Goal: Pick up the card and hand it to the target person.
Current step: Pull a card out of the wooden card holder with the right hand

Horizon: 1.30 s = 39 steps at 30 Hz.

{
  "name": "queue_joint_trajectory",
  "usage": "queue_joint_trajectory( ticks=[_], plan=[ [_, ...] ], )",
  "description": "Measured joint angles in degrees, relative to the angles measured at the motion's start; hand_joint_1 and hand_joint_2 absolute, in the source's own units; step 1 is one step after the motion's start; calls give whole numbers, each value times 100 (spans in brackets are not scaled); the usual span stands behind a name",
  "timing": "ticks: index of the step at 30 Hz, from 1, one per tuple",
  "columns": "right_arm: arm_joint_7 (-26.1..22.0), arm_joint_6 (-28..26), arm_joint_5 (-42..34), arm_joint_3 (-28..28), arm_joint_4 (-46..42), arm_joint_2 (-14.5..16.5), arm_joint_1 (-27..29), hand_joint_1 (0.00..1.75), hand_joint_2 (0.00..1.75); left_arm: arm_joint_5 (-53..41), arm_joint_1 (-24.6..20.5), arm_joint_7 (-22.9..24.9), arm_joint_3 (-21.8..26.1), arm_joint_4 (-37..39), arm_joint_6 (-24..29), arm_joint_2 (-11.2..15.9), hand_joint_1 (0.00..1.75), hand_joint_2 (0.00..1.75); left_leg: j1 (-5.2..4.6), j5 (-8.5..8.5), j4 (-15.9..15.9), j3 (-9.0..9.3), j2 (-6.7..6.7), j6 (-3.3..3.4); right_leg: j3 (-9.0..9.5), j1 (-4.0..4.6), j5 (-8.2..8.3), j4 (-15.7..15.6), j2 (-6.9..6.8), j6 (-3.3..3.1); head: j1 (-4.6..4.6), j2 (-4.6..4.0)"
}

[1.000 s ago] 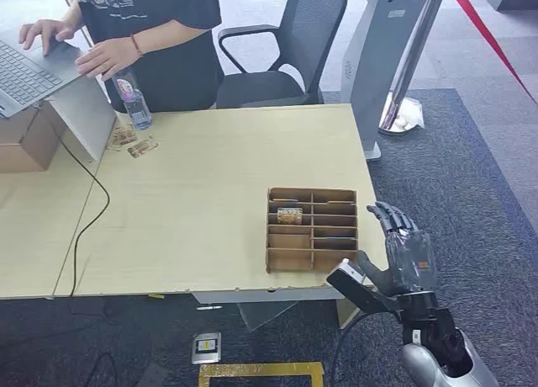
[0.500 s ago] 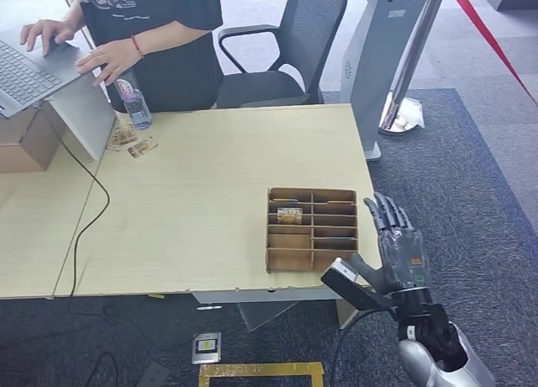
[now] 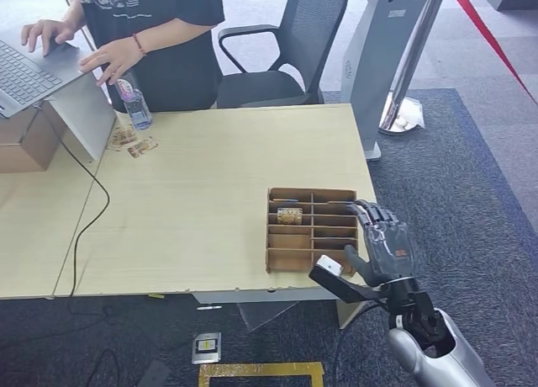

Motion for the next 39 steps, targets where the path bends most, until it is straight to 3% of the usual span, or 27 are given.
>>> queue_joint_trajectory(
  ticks=[10,17,39],
  plan=[
    [35,20,210,125,289,111,-162,46,175,28,3,0,0,-1,0,-5,0,175,0,0,0,0,0,0,0,0,0,0,0,0,0,0],
    [82,61,439,186,417,164,-196,56,175,32,8,0,0,0,9,-8,0,175,0,0,0,-1,0,0,0,0,0,0,0,0,0,0],
    [188,156,746,348,749,222,-328,135,175,32,12,35,0,1,11,-17,0,175,0,0,0,0,0,0,0,0,0,0,0,0,0,0]
  ],
)
